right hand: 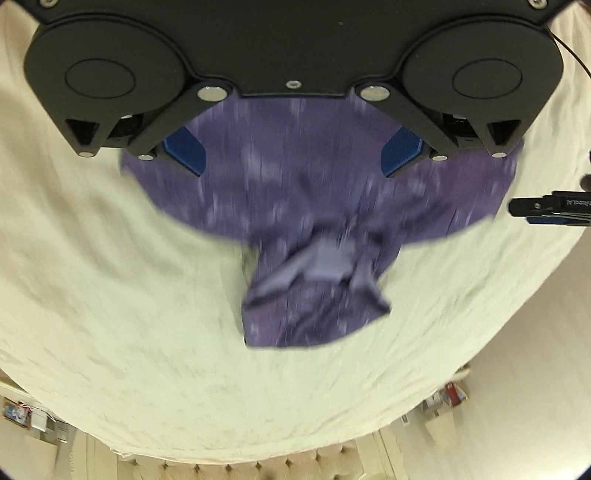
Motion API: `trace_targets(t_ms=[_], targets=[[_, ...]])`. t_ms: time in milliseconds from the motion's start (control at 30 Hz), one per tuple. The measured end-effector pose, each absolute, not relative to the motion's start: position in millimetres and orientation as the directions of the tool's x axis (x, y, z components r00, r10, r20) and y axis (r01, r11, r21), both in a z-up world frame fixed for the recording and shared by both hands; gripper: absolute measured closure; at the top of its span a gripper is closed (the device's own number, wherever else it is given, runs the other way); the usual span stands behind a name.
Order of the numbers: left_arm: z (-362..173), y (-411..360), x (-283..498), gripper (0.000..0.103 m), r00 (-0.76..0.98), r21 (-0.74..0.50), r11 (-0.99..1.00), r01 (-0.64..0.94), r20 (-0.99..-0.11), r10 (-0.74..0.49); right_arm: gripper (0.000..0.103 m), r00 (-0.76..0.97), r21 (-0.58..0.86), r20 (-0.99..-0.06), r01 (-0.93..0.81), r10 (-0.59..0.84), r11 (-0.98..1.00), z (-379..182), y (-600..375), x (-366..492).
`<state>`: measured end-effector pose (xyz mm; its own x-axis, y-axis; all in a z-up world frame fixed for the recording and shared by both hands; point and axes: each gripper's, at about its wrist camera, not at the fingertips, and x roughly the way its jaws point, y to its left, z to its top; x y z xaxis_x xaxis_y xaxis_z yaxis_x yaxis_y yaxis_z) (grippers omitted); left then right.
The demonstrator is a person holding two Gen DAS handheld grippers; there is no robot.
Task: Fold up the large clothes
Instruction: 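Move both open tools to the jacket hem, then grasp the hem with the left tool while the right tool grasps the hem beside it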
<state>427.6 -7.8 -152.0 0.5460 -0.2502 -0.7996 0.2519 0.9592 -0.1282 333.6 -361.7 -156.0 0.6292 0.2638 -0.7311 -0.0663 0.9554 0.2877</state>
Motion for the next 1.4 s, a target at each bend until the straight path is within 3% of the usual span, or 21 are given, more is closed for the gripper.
trace_targets(t_ms=[333, 500, 533, 567, 600, 633, 767, 967, 1067, 1233, 1333, 1400], targets=[[-209.5, -58.1, 544.3, 0.036, 0.501, -0.15, 0.947, 0.283, -0.819, -0.279, 0.005, 0.609, 0.25, -0.757, -0.064, 0.237, 0.966, -202.7, -355.7, 473.5], [-223.2, -71.1, 567.6, 0.036, 0.493, -0.155, 0.936, 0.316, -0.816, -0.301, 0.027, 0.598, 0.21, -0.779, -0.036, 0.189, 0.977, -226.6, -353.2, 509.0], [-225.9, -73.1, 571.0, 0.036, 0.491, -0.154, 0.934, 0.323, -0.817, -0.304, 0.033, 0.602, 0.209, -0.778, -0.025, 0.181, 0.978, -229.1, -354.0, 514.9], [-228.4, -74.5, 576.4, 0.036, 0.484, -0.154, 0.931, 0.332, -0.819, -0.309, 0.053, 0.604, 0.204, -0.779, -0.014, 0.171, 0.979, -230.7, -354.6, 519.4], [-232.7, -77.1, 579.5, 0.036, 0.476, -0.149, 0.928, 0.342, -0.824, -0.308, 0.088, 0.604, 0.194, -0.781, -0.008, 0.159, 0.981, -231.1, -354.5, 522.9], [-236.3, -79.7, 581.4, 0.036, 0.471, -0.139, 0.925, 0.353, -0.828, -0.304, 0.092, 0.606, 0.184, -0.78, -0.01, 0.153, 0.983, -229.6, -353.0, 525.6], [-251.1, -91.1, 590.3, 0.037, 0.46, -0.08, 0.917, 0.392, -0.846, -0.271, 0.092, 0.679, 0.25, -0.683, -0.127, 0.268, 0.96, -200.5, -346.6, 515.8], [-246.3, -77.9, 607.9, 0.063, 0.552, -0.085, 0.968, 0.236, -0.808, -0.205, 0.093, 0.721, 0.25, -0.619, -0.196, 0.313, 0.948, -170.5, -352.8, 499.8], [-231.0, -60.8, 602.8, 0.063, 0.642, -0.03, 0.99, 0.134, -0.759, -0.11, 0.093, 0.714, 0.229, -0.647, -0.155, 0.27, 0.961, -177.6, -367.1, 500.4], [-230.9, -55.0, 583.9, 0.057, 0.675, 0.107, 0.967, 0.233, -0.733, -0.081, 0.091, 0.643, 0.227, -0.731, -0.085, 0.227, 0.97, -220.5, -386.5, 510.3], [-246.3, -63.4, 578.9, 0.056, 0.623, 0.187, 0.916, 0.356, -0.778, -0.083, 0.074, 0.576, 0.247, -0.791, -0.01, 0.208, 0.969, -255.2, -399.2, 518.9], [-253.8, -66.4, 576.3, 0.056, 0.581, 0.212, 0.882, 0.421, -0.81, -0.083, 0.069, 0.557, 0.27, -0.803, 0.019, 0.214, 0.963, -267.4, -405.9, 521.7]])
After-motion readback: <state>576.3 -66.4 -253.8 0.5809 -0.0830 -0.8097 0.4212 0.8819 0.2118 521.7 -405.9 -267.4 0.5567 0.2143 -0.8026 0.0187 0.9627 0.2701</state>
